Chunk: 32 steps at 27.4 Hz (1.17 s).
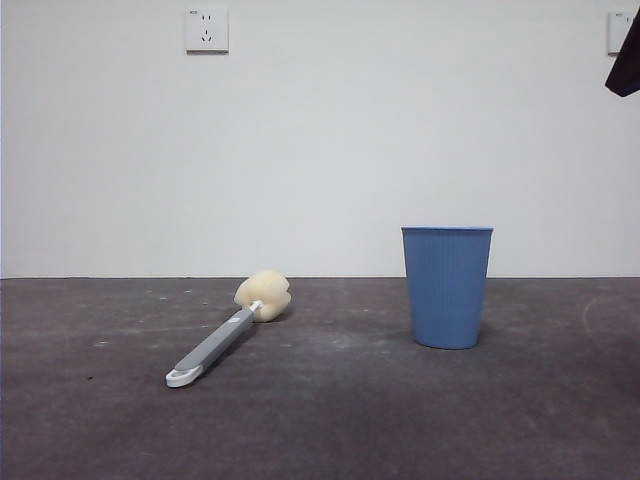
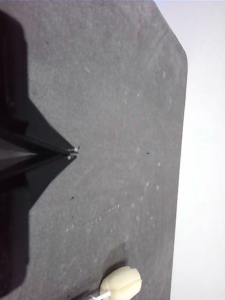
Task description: Pick up the cup brush,pick up the cup,insert the brush into the cup,clean the cup,put the cup brush back,put the cup back to the fixed position on the table
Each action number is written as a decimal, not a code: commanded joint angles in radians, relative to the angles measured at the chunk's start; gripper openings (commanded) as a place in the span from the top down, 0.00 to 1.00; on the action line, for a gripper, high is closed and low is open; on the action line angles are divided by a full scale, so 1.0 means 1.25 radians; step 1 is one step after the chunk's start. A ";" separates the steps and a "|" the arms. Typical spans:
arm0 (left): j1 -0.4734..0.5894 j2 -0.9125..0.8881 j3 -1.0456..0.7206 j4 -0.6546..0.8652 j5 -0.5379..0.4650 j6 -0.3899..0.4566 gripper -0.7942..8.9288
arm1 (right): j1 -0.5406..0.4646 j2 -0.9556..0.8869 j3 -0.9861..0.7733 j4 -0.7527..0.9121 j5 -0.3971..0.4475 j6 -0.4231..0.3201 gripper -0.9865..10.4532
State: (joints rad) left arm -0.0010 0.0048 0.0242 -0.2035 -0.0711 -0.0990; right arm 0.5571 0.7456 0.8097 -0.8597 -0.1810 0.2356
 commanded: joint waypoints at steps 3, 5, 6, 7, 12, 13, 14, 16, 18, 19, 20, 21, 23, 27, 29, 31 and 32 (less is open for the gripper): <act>0.002 -0.002 -0.009 0.000 -0.001 -0.007 0.92 | 0.002 0.000 0.002 0.004 0.001 -0.005 0.91; 0.002 -0.002 -0.009 0.000 -0.001 -0.007 0.92 | 0.004 -0.017 0.002 0.008 0.016 -0.060 0.91; 0.002 -0.002 -0.009 0.000 -0.001 -0.007 0.92 | -0.005 -0.034 0.001 0.021 0.056 -0.085 0.91; 0.002 -0.002 -0.009 0.000 -0.002 -0.007 0.92 | -0.024 -0.054 -0.005 0.065 0.110 -0.086 0.91; 0.002 -0.002 -0.009 0.000 -0.001 -0.007 0.92 | -0.220 -0.222 -0.182 0.351 0.066 -0.104 0.91; 0.002 -0.002 -0.009 0.000 -0.002 -0.007 0.92 | -0.259 -0.260 -0.235 0.393 0.066 -0.116 0.91; 0.002 -0.002 -0.009 0.000 -0.002 -0.007 0.92 | -0.295 -0.301 -0.290 0.436 0.065 -0.123 0.91; 0.002 -0.002 -0.009 0.000 -0.001 -0.007 0.92 | -0.356 -0.382 -0.391 0.501 0.066 -0.123 0.91; 0.002 -0.002 -0.009 0.000 -0.002 -0.007 0.92 | -0.392 -0.441 -0.457 0.533 0.067 -0.124 0.91; 0.002 -0.002 -0.009 0.000 -0.002 -0.007 0.92 | -0.403 -0.458 -0.476 0.540 0.066 -0.124 0.91; 0.002 -0.002 -0.009 0.000 -0.002 -0.007 0.92 | -0.413 -0.476 -0.496 0.542 0.066 -0.124 0.91; 0.002 -0.002 -0.009 0.000 -0.002 -0.007 0.92 | -0.422 -0.494 -0.514 0.542 0.067 -0.124 0.91; 0.002 -0.002 -0.009 0.000 -0.002 -0.007 0.92 | -0.434 -0.521 -0.543 0.542 0.067 -0.124 0.91; 0.002 -0.002 -0.009 0.000 -0.002 -0.007 0.92 | -0.442 -0.562 -0.588 0.541 0.067 -0.123 0.91; 0.002 -0.002 -0.009 0.000 -0.002 -0.007 0.92 | -0.441 -0.576 -0.604 0.540 0.066 -0.118 0.91; 0.002 -0.002 -0.009 0.000 -0.002 -0.007 0.92 | -0.441 -0.587 -0.616 0.538 0.067 -0.114 0.91; 0.002 -0.002 -0.009 0.000 -0.002 -0.007 0.92 | -0.441 -0.592 -0.621 0.537 0.066 -0.114 0.91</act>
State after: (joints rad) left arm -0.0010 0.0048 0.0242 -0.2031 -0.0711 -0.1055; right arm 0.0063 0.0124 0.0467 -0.1936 -0.0971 0.0891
